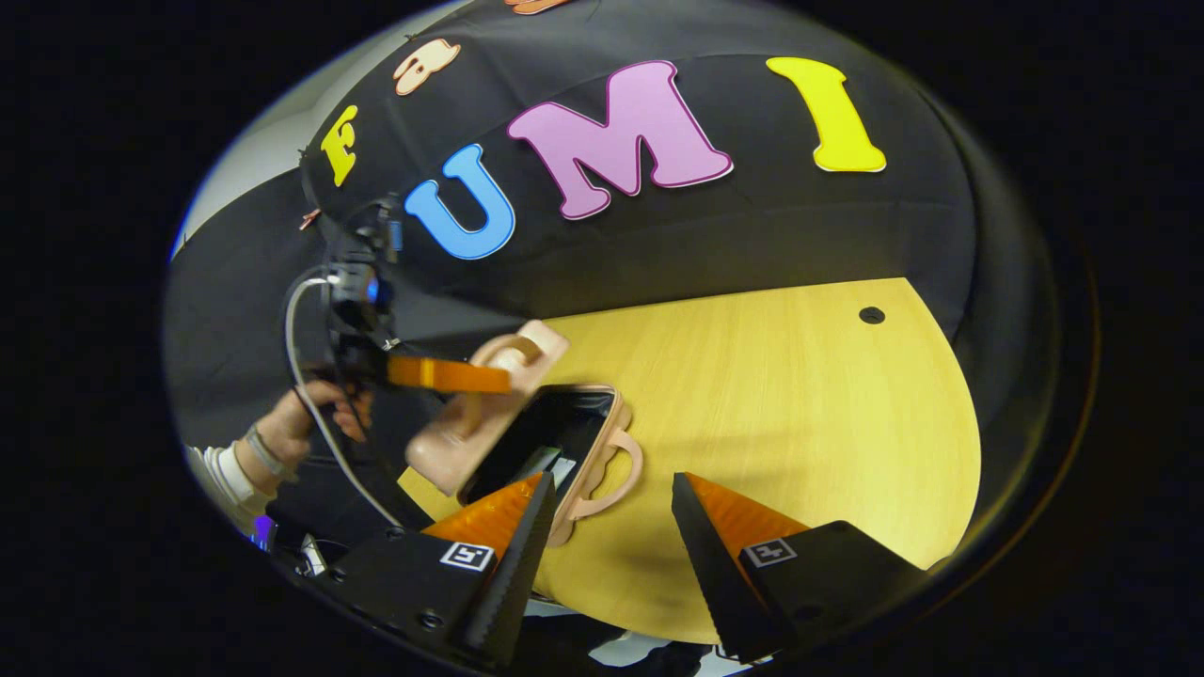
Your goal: First open the suitcase, pack the skin care products into it, and then close the suitcase.
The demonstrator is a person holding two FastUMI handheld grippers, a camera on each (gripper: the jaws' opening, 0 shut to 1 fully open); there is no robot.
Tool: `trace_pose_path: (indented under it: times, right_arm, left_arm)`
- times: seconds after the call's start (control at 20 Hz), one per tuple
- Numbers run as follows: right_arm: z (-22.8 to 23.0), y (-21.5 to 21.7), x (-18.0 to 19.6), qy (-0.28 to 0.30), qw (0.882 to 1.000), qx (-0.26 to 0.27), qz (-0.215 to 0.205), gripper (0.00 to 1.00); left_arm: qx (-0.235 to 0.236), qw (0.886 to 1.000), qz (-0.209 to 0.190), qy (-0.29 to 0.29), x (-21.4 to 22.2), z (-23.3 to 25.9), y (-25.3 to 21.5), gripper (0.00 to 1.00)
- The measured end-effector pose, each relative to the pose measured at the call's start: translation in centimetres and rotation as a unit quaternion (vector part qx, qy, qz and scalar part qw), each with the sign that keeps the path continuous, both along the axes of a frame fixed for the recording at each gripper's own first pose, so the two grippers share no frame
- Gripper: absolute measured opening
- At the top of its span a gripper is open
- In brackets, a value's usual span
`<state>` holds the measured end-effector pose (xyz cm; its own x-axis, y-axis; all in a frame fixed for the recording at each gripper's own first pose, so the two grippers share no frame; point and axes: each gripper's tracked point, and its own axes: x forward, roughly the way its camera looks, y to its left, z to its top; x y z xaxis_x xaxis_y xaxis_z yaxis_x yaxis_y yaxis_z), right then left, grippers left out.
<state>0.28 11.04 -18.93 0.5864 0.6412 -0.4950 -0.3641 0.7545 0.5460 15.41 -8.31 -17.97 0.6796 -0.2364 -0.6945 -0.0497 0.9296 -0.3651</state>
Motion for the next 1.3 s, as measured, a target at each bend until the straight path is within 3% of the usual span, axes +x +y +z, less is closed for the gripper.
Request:
trace_pose_path:
  times: [0.1, 0.2, 0.35, 0.4, 0.45, 0.5, 0.55, 0.6, 0.75, 0.8, 0.95, 1.1, 1.25, 1.3]
  right_arm:
    - [-0.1, -1.6, -0.5, 0.003, 1.0, -0.002, 0.004, 0.8]
    - [-0.7, -3.0, -0.7, -0.001, 1.0, -0.015, 0.006, 0.8]
    - [-1.7, -4.0, -0.9, -0.01, 0.999, -0.03, 0.007, 0.8]
    - [-2.1, -4.2, -1.1, -0.015, 0.999, -0.04, 0.012, 0.8]
    - [-2.5, -4.2, -1.4, -0.018, 0.998, -0.051, 0.019, 0.8]
    - [-2.4, -4.1, -1.5, -0.028, 0.998, -0.058, 0.027, 0.8]
    - [-2.0, -3.9, -1.4, -0.043, 0.997, -0.064, 0.032, 0.81]
    - [-1.4, -3.8, -0.9, -0.059, 0.995, -0.069, 0.035, 0.8]
    - [2.3, -2.8, 1.0, -0.117, 0.99, -0.073, 0.024, 0.86]
    - [3.8, -2.3, 1.6, -0.137, 0.988, -0.069, 0.016, 0.89]
    - [8.8, -1.6, 4.3, -0.199, 0.977, -0.076, -0.029, 0.96]
    - [13.2, -1.8, 7.5, -0.26, 0.957, -0.097, -0.087, 0.97]
    - [17.5, -1.1, 8.9, -0.293, 0.943, -0.067, -0.144, 0.97]
    - [18.5, -1.0, 9.2, -0.301, 0.938, -0.059, -0.158, 0.96]
  left_arm:
    - [0.011, 0.999, 0.002, 0.042, 0.6, -3.9, -1.6, 0.04]
    - [0.017, 0.996, 0.005, 0.083, 0.6, -7.7, -2.6, 0.11]
    - [0.027, 0.994, 0.012, 0.102, 0.1, -8.8, -3.7, 0.17]
    - [0.037, 0.994, 0.022, 0.101, 0.1, -8.2, -3.6, 0.35]
    - [0.053, 0.994, 0.033, 0.088, 0.2, -7.7, -3.2, 0.39]
    - [0.068, 0.994, 0.039, 0.071, 0.1, -6.6, -2.6, 0.55]
    - [0.084, 0.994, 0.046, 0.047, 0.0, -4.9, -2.0, 0.6]
    - [0.098, 0.994, 0.053, 0.016, 0.1, -3.0, -1.7, 0.73]
    - [0.123, 0.986, 0.072, -0.085, -0.7, 4.0, -1.2, 0.8]
    - [0.127, 0.981, 0.079, -0.122, -1.1, 6.6, -1.0, 0.84]
    - [0.136, 0.963, 0.092, -0.213, -3.0, 12.6, -0.3, 0.84]
    - [0.162, 0.943, 0.104, -0.271, -5.0, 17.3, 1.3, 0.88]
    - [0.186, 0.927, 0.12, -0.304, -5.9, 20.9, 3.7, 0.89]
    - [0.199, 0.92, 0.125, -0.314, -5.9, 21.8, 4.7, 0.99]
